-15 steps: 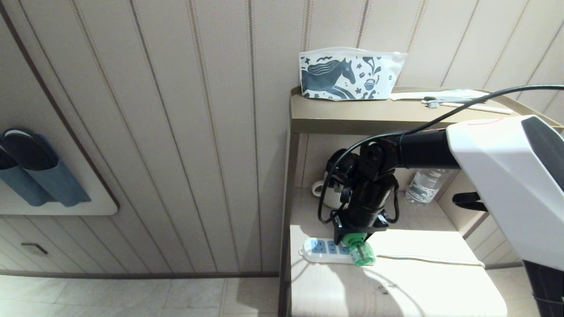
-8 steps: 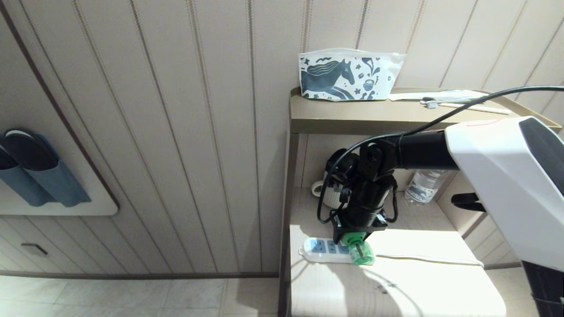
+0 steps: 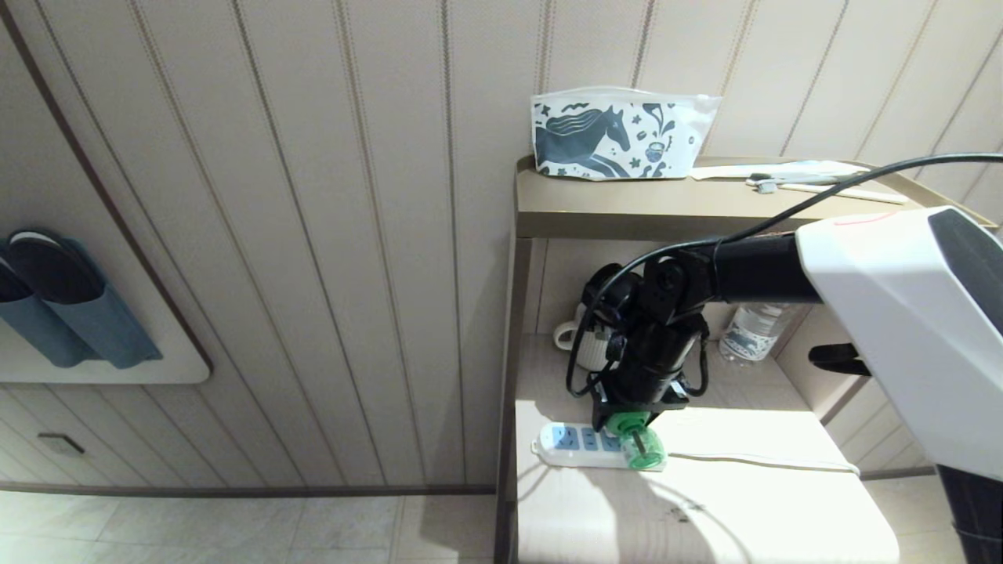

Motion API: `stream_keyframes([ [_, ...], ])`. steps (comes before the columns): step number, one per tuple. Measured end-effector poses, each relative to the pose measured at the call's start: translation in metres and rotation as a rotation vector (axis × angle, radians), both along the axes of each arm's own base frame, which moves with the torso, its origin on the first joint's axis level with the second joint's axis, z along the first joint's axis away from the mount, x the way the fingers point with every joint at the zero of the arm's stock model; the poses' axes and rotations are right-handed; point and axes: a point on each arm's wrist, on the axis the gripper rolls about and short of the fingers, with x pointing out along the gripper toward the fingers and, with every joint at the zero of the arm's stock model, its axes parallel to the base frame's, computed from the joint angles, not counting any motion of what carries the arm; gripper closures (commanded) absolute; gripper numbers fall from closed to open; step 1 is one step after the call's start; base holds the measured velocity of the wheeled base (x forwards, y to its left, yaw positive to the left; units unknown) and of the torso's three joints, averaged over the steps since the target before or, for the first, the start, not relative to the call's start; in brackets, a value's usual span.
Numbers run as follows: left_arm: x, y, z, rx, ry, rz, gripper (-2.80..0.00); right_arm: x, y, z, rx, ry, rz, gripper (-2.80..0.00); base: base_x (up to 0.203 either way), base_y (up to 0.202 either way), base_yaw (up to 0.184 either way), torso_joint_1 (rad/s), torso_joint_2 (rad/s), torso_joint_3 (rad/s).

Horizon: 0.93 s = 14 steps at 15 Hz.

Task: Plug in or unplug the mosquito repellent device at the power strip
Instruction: Insert the plug into the socket

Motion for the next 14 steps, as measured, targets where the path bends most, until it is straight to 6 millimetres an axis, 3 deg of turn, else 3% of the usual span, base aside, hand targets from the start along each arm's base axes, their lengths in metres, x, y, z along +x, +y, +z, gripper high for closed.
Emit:
stream_keyframes([
  [8, 0.0, 0.0, 0.0, 0.0, 0.0, 0.0, 0.0, -0.006, 0.001, -0.012, -0.019, -0.006, 0.008, 0.0, 0.0, 0.0, 0.0, 0.0, 0.0, 0.0],
  [14, 0.0, 0.0, 0.0, 0.0, 0.0, 0.0, 0.0, -0.001, 0.001, -0.019, -0.046, -0.055, -0.005, 0.0, 0.0, 0.0, 0.0, 0.0, 0.0, 0.0],
])
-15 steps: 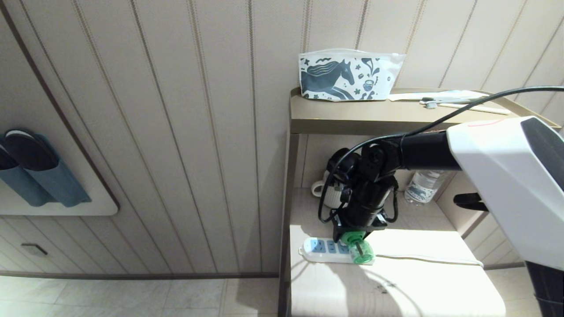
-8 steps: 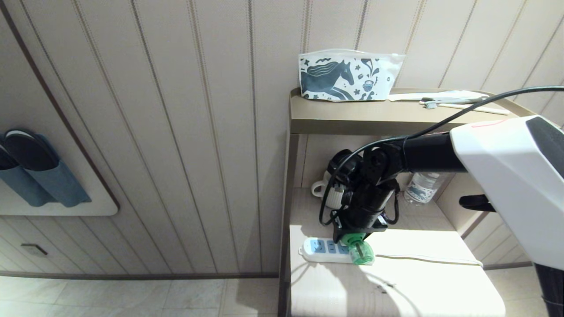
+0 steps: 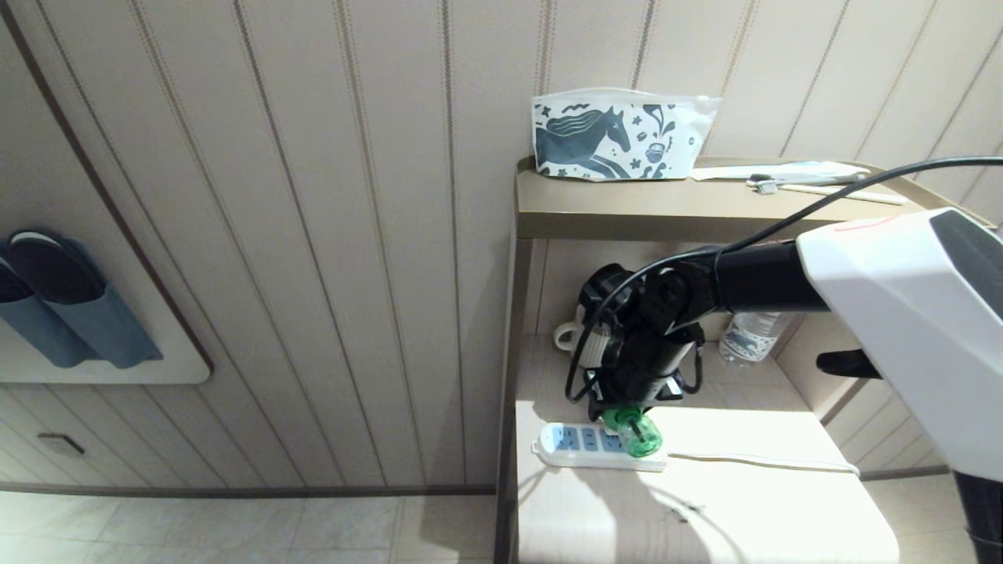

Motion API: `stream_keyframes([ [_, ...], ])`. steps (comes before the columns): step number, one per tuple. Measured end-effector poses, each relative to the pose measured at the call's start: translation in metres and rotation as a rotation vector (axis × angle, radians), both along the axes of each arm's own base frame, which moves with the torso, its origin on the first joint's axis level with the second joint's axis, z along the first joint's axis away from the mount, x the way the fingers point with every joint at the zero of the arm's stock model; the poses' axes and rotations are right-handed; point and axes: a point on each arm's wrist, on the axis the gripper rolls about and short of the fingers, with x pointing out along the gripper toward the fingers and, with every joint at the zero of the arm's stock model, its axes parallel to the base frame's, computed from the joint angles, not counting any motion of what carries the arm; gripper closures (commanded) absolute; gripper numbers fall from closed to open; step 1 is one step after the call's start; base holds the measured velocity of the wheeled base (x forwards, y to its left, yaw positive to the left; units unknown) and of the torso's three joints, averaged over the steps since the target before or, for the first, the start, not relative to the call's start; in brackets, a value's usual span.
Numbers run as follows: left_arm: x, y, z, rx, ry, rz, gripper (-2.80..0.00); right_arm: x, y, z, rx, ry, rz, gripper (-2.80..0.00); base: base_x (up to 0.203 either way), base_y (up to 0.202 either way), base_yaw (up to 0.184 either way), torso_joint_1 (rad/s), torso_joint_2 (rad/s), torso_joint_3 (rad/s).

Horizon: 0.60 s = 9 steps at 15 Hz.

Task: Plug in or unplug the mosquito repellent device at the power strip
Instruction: Insert the plug into the socket

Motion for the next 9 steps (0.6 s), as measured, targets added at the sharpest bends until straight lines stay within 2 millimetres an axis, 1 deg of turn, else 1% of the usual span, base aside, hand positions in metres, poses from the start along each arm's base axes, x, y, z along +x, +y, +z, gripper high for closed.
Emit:
stream_keyframes([
  [4, 0.0, 0.0, 0.0, 0.0, 0.0, 0.0, 0.0, 0.0, -0.002, -0.002, -0.005, 0.011, -0.004, 0.0, 0.0, 0.0, 0.0, 0.0, 0.0, 0.0],
  [9, 0.0, 0.0, 0.0, 0.0, 0.0, 0.0, 0.0, -0.008, -0.001, 0.009, 0.001, -0.001, 0.005, 0.0, 0.0, 0.0, 0.0, 0.0, 0.0, 0.0],
])
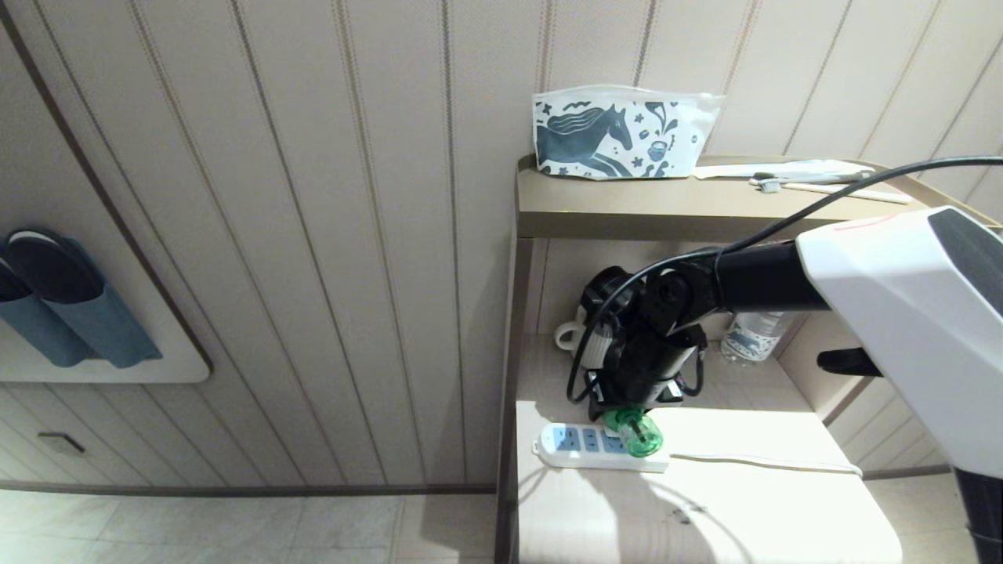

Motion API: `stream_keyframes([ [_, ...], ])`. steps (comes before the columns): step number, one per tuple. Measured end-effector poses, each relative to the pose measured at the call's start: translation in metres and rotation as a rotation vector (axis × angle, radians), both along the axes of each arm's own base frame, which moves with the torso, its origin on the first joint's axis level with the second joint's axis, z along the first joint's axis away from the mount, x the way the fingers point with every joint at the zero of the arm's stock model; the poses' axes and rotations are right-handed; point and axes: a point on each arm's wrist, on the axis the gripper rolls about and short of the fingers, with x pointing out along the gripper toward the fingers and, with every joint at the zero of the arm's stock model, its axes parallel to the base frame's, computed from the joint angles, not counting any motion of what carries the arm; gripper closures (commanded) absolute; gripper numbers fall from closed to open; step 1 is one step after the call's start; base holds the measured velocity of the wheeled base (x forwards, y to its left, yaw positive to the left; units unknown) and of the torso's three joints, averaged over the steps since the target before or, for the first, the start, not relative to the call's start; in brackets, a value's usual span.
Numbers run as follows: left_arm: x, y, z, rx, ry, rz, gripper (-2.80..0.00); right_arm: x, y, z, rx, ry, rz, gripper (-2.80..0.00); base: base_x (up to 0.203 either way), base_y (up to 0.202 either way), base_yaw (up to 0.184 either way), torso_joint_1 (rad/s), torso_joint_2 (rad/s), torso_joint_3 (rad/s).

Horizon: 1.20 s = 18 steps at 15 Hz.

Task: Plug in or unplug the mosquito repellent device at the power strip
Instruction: Insert the plug into the socket

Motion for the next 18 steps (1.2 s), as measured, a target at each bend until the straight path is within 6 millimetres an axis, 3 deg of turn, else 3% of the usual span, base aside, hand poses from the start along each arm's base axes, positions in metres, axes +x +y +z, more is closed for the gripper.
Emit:
stream_keyframes([
  [7, 0.0, 0.0, 0.0, 0.0, 0.0, -0.001, 0.0, -0.032, 0.003, 0.016, 0.007, -0.009, 0.03, 0.0, 0.0, 0.0, 0.0, 0.0, 0.0, 0.0],
  [18, 0.0, 0.0, 0.0, 0.001, 0.0, -0.001, 0.0, -0.024, 0.003, 0.019, 0.034, -0.072, 0.018, 0.0, 0.0, 0.0, 0.0, 0.0, 0.0, 0.0],
])
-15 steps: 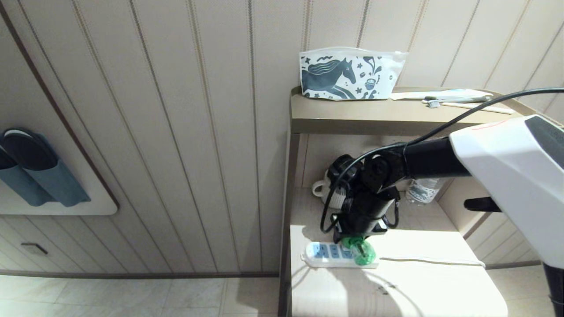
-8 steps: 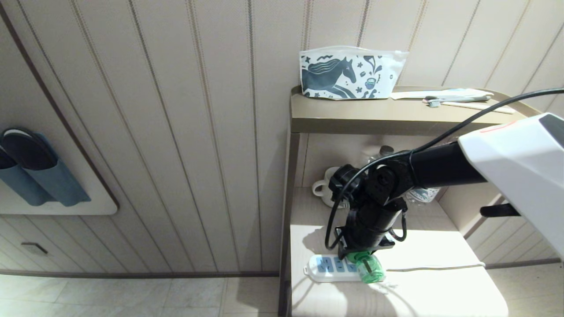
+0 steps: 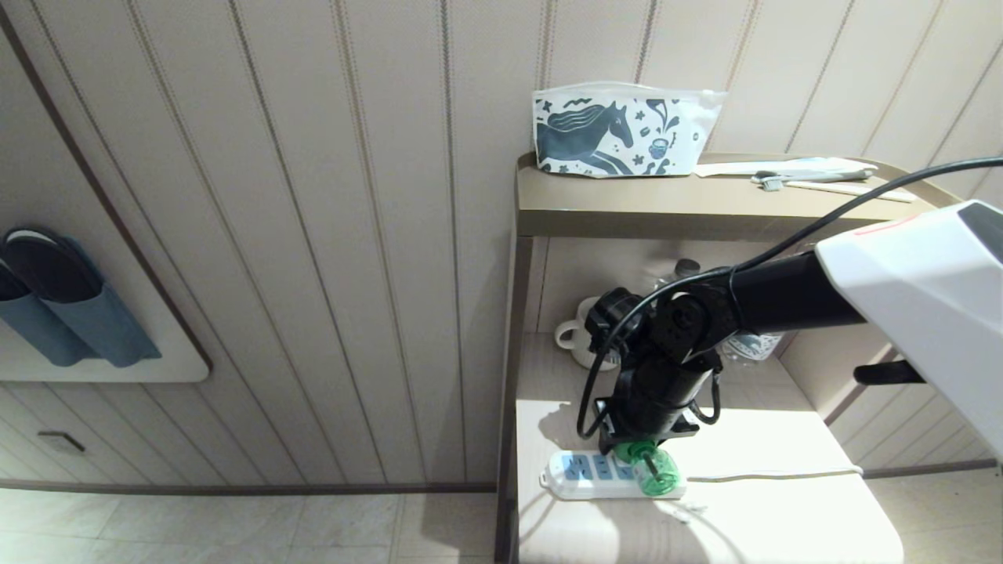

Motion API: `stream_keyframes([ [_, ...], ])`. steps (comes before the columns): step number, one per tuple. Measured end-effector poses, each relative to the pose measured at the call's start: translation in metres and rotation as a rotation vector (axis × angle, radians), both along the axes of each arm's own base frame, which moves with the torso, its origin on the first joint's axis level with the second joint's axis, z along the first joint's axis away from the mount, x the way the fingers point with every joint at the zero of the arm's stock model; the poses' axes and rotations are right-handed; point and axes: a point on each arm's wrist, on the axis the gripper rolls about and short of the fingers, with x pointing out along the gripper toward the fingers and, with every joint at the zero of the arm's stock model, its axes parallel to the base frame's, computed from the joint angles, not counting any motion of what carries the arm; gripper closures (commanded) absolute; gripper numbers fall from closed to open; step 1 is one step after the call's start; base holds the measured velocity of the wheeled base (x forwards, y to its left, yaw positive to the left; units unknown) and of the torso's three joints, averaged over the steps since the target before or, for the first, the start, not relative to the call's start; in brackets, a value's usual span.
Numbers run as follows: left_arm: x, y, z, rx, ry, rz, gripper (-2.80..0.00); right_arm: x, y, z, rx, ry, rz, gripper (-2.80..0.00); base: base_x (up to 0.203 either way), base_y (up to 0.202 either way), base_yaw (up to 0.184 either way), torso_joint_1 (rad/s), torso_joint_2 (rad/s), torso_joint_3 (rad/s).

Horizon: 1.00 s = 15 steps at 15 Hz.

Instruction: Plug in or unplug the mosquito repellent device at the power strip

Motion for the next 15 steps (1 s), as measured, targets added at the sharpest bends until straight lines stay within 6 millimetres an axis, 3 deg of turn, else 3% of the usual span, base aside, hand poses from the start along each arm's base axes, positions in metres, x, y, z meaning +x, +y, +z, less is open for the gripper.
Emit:
stream_keyframes([
  [7, 0.0, 0.0, 0.0, 0.0, 0.0, 0.0, 0.0, -0.01, -0.002, 0.02, 0.021, -0.041, 0.006, 0.0, 0.0, 0.0, 0.0, 0.0, 0.0, 0.0],
  [8, 0.0, 0.0, 0.0, 0.0, 0.0, 0.0, 0.0, -0.011, -0.003, 0.022, 0.023, -0.046, 0.006, -1.17, 0.0, 0.0, 0.0, 0.0, 0.0, 0.0],
  [9, 0.0, 0.0, 0.0, 0.0, 0.0, 0.0, 0.0, -0.012, -0.004, 0.023, 0.019, -0.048, 0.006, -2.8, 0.0, 0.0, 0.0, 0.0, 0.0, 0.0],
  [15, 0.0, 0.0, 0.0, 0.0, 0.0, 0.0, 0.0, -0.014, -0.004, 0.022, -0.016, -0.06, -0.002, -2.8, 0.0, 0.0, 0.0, 0.0, 0.0, 0.0],
])
